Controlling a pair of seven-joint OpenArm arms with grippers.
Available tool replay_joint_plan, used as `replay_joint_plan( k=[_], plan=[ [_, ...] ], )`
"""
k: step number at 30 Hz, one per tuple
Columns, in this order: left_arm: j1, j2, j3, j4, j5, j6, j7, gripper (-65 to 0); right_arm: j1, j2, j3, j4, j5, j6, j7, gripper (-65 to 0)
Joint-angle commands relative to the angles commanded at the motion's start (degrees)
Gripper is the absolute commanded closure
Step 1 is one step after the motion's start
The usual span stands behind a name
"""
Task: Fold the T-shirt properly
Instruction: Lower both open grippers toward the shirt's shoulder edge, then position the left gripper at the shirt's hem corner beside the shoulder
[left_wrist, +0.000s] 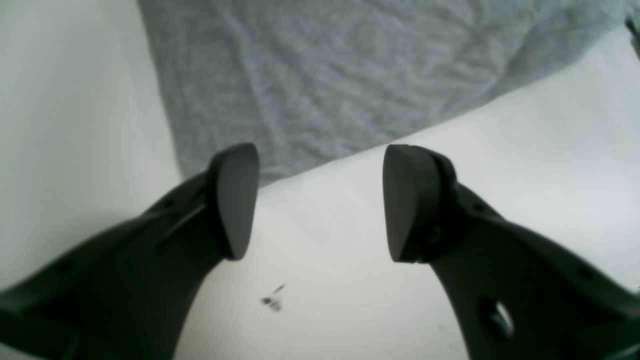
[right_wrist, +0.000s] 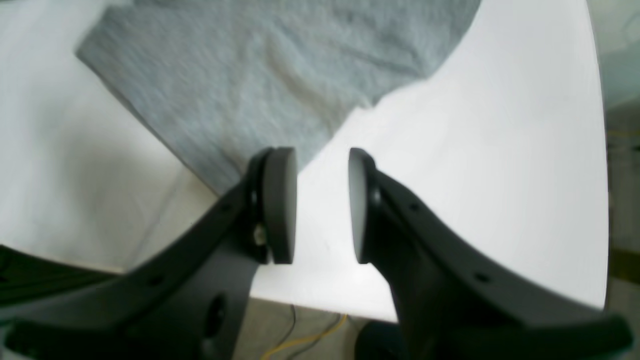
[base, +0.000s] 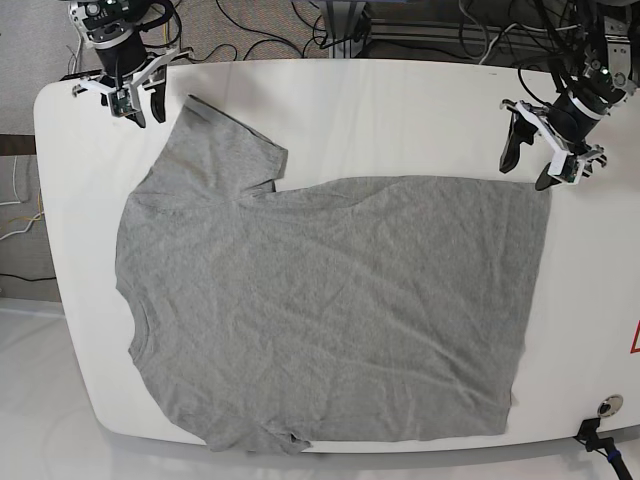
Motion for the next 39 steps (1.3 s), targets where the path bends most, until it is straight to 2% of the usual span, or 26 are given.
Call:
replay_joint_plan(
  k=[14,17,20,21,27,33,39],
  plan=[
    [-7.5,0.2,2.4,-6.8,-7.6,0.3,4.8,-34.1,-1.2,-0.8,0.1,0.2,2.8,-0.37,-1.8,-18.7],
    [-8.8,0.4,2.2,-8.3,-8.8,0.1,6.7,-28.8,-1.2,-1.0,0.2,0.4,2.9,-0.23,-1.7,-18.8],
    [-9.3,0.6,2.2,-8.7,-10.1,-0.4,8.2,-15.4,-1.5,-1.1,0.2,0.3,2.9,-0.21,-1.4,-18.8],
    [-10.1,0.4,3.2,-8.8,-8.2,0.1,9.8,-22.5,-1.0,-1.3,0.0,-0.4,3.3,-0.72,-1.4,-19.0],
    [-13.3,0.2,3.2,-10.3,-13.3,0.3,14.3,-25.6,-0.6,-1.4,-0.2,-0.6,3.9,-0.47,-1.6,-18.9],
    [-14.0,0.0,3.4,-12.3,-19.0,0.8,15.6,-27.4,-0.4,-1.4,-0.1,-0.7,4.4,-0.56,-1.3,-19.0],
    [-13.3,0.2,3.8,-12.3,-20.4,1.2,15.8,-28.2,-0.4,-1.5,-0.1,-0.4,4.6,-0.46,-1.1,-19.1]
  ],
)
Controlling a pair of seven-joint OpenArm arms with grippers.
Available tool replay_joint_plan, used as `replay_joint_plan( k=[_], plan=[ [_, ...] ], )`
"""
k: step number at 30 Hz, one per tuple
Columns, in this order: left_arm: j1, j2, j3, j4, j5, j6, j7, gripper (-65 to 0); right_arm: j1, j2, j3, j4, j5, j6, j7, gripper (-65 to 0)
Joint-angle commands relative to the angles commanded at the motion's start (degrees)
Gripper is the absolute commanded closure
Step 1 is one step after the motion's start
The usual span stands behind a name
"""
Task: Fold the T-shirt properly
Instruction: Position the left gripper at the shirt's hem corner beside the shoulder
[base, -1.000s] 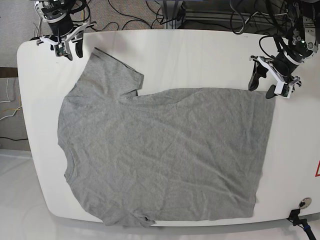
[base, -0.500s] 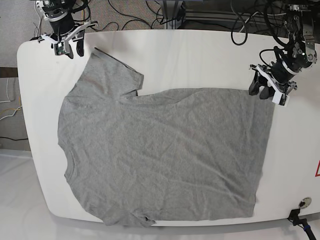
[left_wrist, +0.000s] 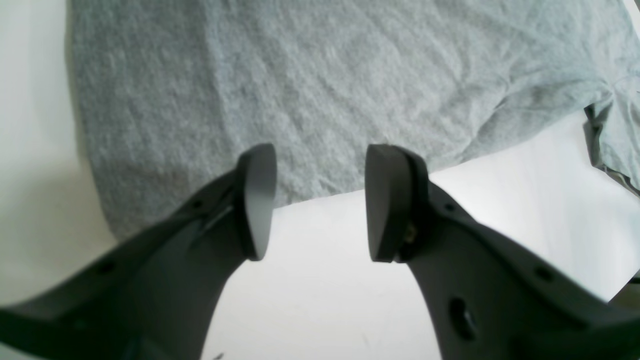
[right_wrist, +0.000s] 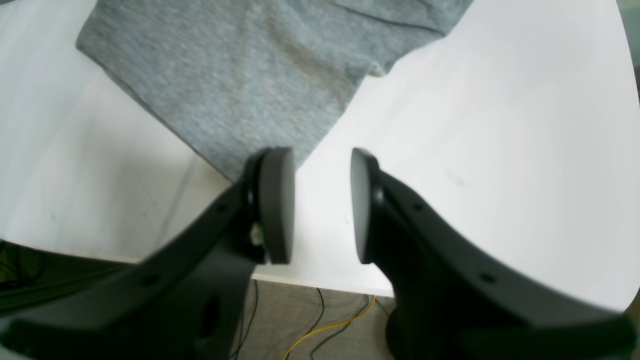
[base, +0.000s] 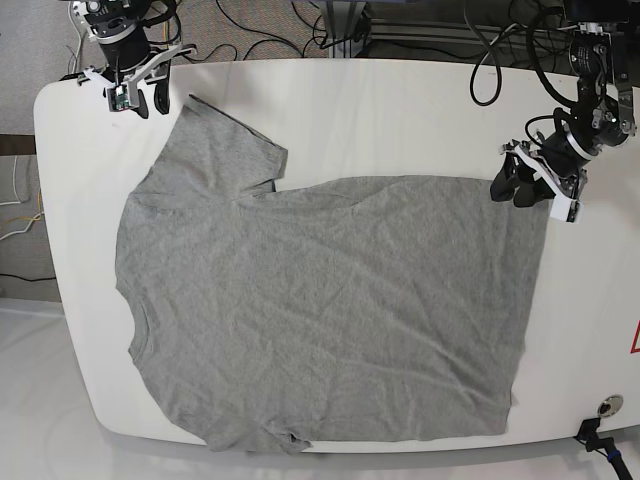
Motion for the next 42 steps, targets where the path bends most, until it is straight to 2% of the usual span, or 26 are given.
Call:
replay_joint_plan(
  k=[19,27,31,32,35,42],
  plan=[
    [1.1,0.7,0.3,-0.8,-0.2,1.3,0.6,-31.9,0.5,0.0,0.2,0.0,0.0,0.00,0.0,-19.1],
    [-2.5,0.1,3.3,-9.0,-5.2,1.3,2.3,-32.8,0.9,-0.1,0.0,0.1,0.2,-0.14,-0.1,-19.0],
    [-6.8,-0.2,5.4,-14.3,-7.0,1.9,2.9,-31.7,0.8,-0.1,0.2,0.1,0.3,0.19,0.2,-18.7],
    [-6.2,0.3,4.9,-13.4,-6.2,1.0,4.4,-32.0,1.4,-0.1,0.1,-0.5,1.4,0.86,1.1,-19.0],
    [-6.7,0.3,4.7,-13.6,-6.5,0.6,5.1,-31.4,1.6,-0.1,0.1,-0.9,1.9,1.74,1.3,-18.7],
    [-8.2,0.4,4.7,-14.4,-7.6,-0.4,6.8,-30.7,1.9,-0.2,0.0,-1.7,2.5,2.26,1.1,-18.3]
  ],
)
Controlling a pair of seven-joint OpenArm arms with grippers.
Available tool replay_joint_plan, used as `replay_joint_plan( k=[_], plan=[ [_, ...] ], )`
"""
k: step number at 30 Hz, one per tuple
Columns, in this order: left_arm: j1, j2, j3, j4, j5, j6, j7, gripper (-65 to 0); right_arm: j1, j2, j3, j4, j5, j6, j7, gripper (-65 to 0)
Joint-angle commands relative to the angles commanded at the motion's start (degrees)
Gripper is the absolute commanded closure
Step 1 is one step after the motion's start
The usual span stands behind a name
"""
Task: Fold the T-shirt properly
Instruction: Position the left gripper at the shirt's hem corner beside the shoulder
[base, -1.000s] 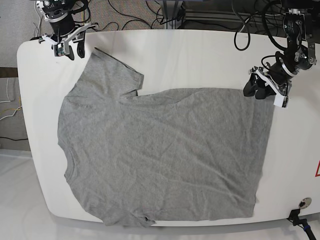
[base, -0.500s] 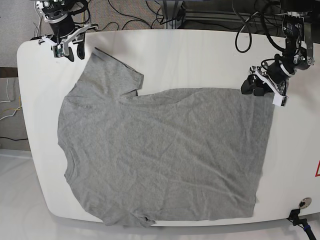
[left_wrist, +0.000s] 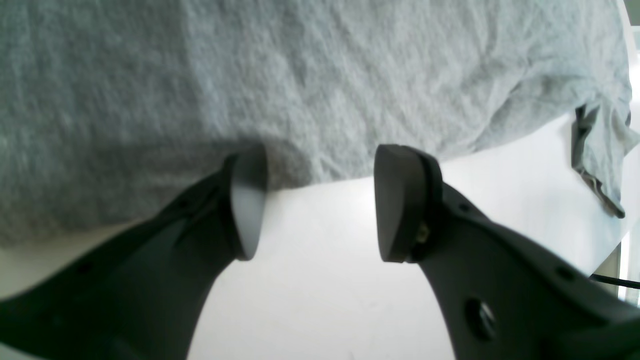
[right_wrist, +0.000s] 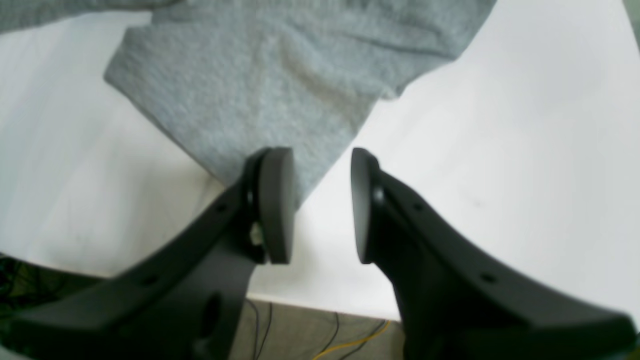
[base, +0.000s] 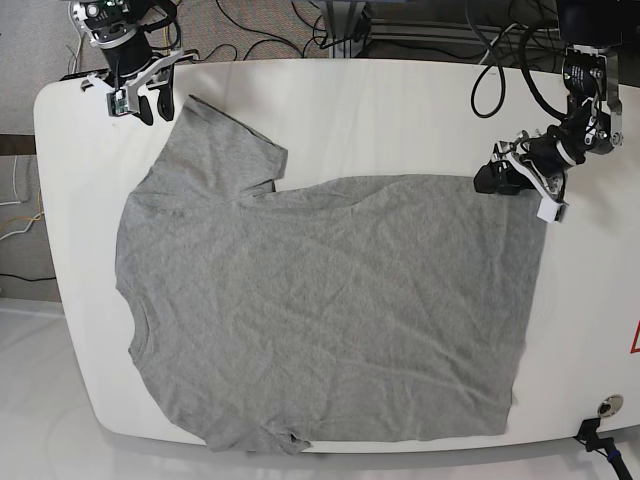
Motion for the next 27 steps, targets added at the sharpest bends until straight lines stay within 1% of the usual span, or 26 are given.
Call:
replay_joint_plan(
  k=[4,5,6,10,11,12,14,17,26,27],
  plan=[
    [-1.9,0.3,0.0,-2.4,-0.7,-0.2,1.6,-29.9,-0.4,0.2,0.2,0.3,0.3,-0.37,0.0,-18.1],
    [-2.3,0.4,0.0,-3.0,-0.9,-0.4,2.3,-29.7,-0.4,0.1,0.1,0.3,0.3,-0.23,0.2,-18.1],
    [-2.9,0.3,-0.1,-3.8,-0.8,-0.5,2.7,-29.7,-0.3,0.1,0.0,0.1,0.2,-0.56,0.3,-17.9],
    [-3.3,0.4,0.1,-4.6,-1.2,-0.3,4.8,-28.9,-0.2,0.2,-0.1,0.2,0.4,-0.30,0.2,-17.7],
    [-3.4,0.4,0.1,-4.5,-1.1,-0.7,5.5,-29.0,-0.3,0.2,0.1,0.3,0.7,-0.25,0.4,-17.5],
    [-2.5,2.1,0.4,-4.6,-0.4,0.3,4.5,-30.2,2.2,-2.3,-1.0,-1.7,1.1,0.26,-1.3,-18.6],
    [-2.5,2.1,0.4,-4.6,-0.3,0.4,4.5,-30.2,2.9,-4.0,-0.7,-1.8,1.6,0.34,-1.4,-18.6],
    [-2.5,2.1,0.4,-4.6,-0.3,0.4,4.5,-30.2,3.1,-6.5,1.5,-1.8,1.8,0.34,-1.4,-18.6],
    [-2.6,1.9,0.3,-4.5,-0.3,0.4,4.5,-30.2,3.7,-7.1,1.4,-1.8,1.8,0.43,-1.4,-18.6],
    [-2.6,1.3,0.3,-4.5,-0.3,0.4,4.5,-30.2,3.7,-7.1,1.3,-1.8,1.8,0.43,-1.4,-18.6]
  ],
)
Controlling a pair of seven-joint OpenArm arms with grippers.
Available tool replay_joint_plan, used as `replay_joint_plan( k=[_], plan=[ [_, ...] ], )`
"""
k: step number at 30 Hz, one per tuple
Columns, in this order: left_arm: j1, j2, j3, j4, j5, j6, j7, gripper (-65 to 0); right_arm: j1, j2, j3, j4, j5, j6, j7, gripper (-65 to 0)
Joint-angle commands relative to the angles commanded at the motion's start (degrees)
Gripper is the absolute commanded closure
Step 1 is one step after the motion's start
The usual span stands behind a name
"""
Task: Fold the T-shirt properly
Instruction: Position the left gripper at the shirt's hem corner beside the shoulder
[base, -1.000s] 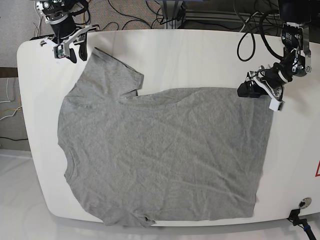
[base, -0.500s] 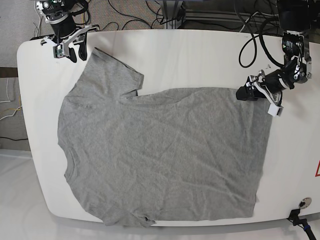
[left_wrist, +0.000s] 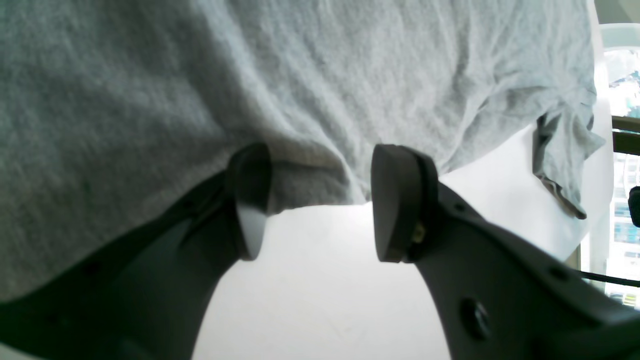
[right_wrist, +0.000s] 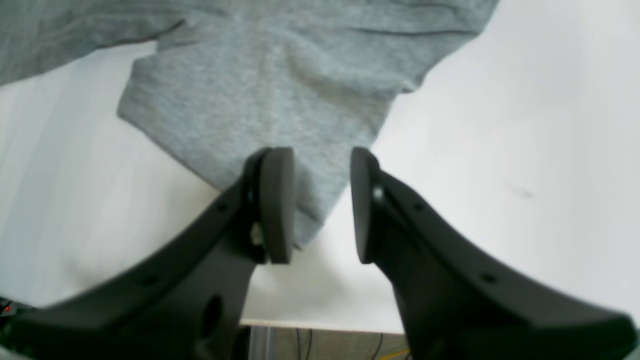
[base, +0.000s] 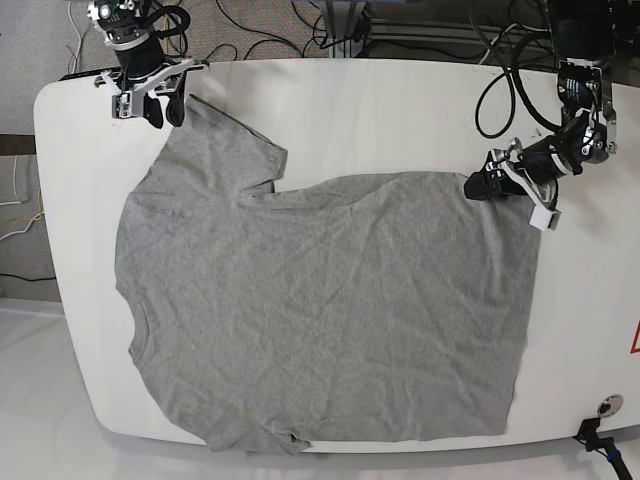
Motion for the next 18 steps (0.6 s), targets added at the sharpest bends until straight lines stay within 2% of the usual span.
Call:
replay_joint_plan(
  k=[3,6,10,15,18],
  plan=[
    [0.0,-1.0,-0.1,1.3,0.4,0.1,-0.2,-30.2,0.1,-0.1,-0.1,0.0,0.0,0.00,0.0,-18.6],
    [0.2,-1.1,-0.3,3.6,2.7,0.1,-0.2,-30.7,0.7,-0.1,-0.1,0.0,0.0,0.00,-0.1,-18.6],
    [0.4,-1.1,-2.2,4.0,2.7,0.1,0.1,-31.3,0.8,-0.1,-0.1,0.0,0.0,0.00,-0.1,-18.6],
    [0.3,-3.0,-2.5,4.0,2.7,0.1,0.1,-42.8,0.8,-0.1,-0.1,0.0,0.0,0.00,-0.1,-18.6],
    [0.2,-4.7,-2.5,4.0,2.5,0.1,0.1,-43.7,0.9,-0.1,-0.1,0.0,0.0,0.00,-0.1,-18.6]
  ],
)
